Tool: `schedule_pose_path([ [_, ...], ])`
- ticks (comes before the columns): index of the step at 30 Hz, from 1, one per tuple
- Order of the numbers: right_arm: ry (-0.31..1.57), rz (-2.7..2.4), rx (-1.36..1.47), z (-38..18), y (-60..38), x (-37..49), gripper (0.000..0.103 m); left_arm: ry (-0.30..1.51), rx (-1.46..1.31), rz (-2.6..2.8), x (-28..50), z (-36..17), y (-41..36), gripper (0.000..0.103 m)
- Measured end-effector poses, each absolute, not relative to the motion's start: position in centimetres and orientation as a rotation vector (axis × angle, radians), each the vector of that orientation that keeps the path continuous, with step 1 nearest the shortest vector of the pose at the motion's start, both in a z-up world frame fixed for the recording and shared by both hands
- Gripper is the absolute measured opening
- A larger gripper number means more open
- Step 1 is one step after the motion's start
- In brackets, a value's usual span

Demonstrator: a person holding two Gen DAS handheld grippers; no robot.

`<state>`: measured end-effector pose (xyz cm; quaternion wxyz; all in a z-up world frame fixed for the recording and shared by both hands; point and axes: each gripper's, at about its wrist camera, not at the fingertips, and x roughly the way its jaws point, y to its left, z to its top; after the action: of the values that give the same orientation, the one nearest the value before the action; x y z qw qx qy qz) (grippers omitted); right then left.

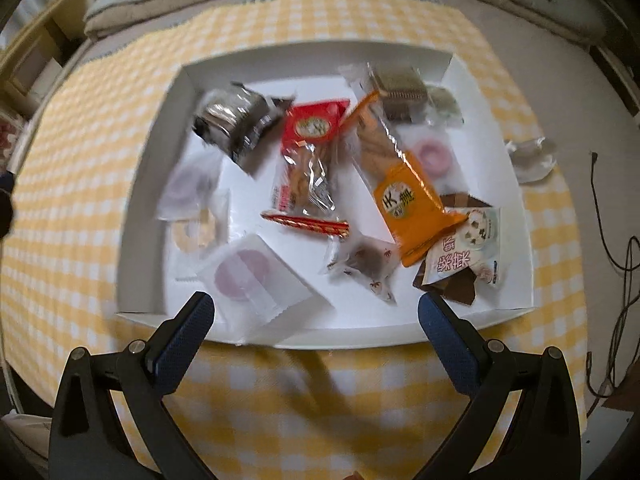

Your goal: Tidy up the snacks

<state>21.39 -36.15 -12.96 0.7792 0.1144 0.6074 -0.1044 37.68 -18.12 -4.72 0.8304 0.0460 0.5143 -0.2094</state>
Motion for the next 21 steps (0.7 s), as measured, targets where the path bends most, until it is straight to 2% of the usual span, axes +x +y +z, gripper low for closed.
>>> schedule_pose_path([
  [6, 1.296, -0.202, 0.254, -11.8, -36.1, 21.4, 0.103, 1.074, 0.085, -0.446, 36.4, -3.4, -17.6, 0.103],
  [14, 1.465, -0.219, 0.203, -18.3, -34.5, 23.5, 0.103, 1.059, 0.088, -0.446, 35.1, -2.3, -16.9, 0.103],
  [21, 1.425, -0.32, 0.181, -17.5, -36.9, 23.4, 0.103, 1.071, 0.097, -0.442, 35.1, -2.6, -16.8, 0.103],
])
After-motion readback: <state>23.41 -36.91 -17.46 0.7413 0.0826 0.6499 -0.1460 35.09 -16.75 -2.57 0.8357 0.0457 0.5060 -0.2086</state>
